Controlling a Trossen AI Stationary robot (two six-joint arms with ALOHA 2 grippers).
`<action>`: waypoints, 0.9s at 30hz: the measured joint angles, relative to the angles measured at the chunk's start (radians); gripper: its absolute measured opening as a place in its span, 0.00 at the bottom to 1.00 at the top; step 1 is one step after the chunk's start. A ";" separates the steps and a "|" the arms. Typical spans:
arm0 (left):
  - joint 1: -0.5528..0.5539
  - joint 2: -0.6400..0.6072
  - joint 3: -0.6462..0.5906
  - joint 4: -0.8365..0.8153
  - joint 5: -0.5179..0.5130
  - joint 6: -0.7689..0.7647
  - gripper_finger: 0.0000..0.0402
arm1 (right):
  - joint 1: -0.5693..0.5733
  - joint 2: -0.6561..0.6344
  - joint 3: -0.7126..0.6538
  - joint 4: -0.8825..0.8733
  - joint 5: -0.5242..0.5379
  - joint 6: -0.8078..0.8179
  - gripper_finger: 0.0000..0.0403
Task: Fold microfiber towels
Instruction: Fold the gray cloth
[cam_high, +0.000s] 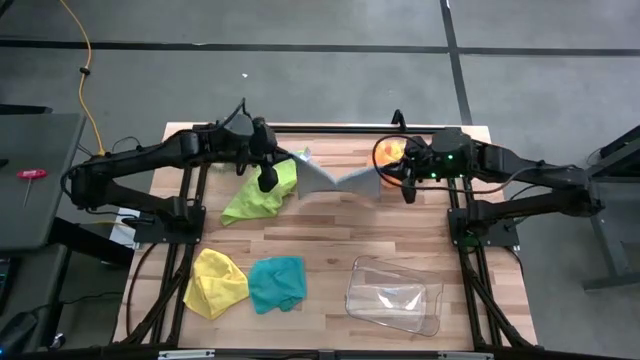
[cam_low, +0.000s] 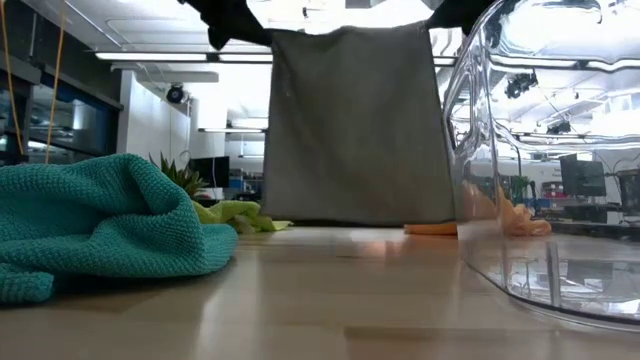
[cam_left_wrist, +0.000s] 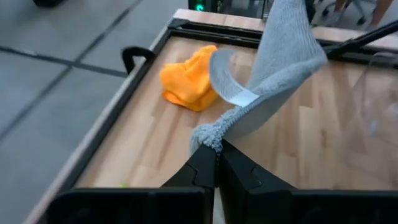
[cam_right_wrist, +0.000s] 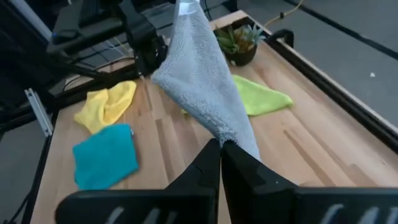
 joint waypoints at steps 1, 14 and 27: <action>0.004 0.000 0.015 -0.013 -0.007 0.026 0.00 | 0.000 -0.008 0.000 0.001 0.011 -0.006 0.00; -0.182 0.044 0.003 -0.161 -0.082 0.107 0.00 | 0.110 0.004 -0.011 -0.170 0.045 0.039 0.00; -0.515 0.277 -0.110 0.011 -0.092 -0.238 0.00 | 0.431 0.123 -0.162 -0.124 0.050 0.362 0.00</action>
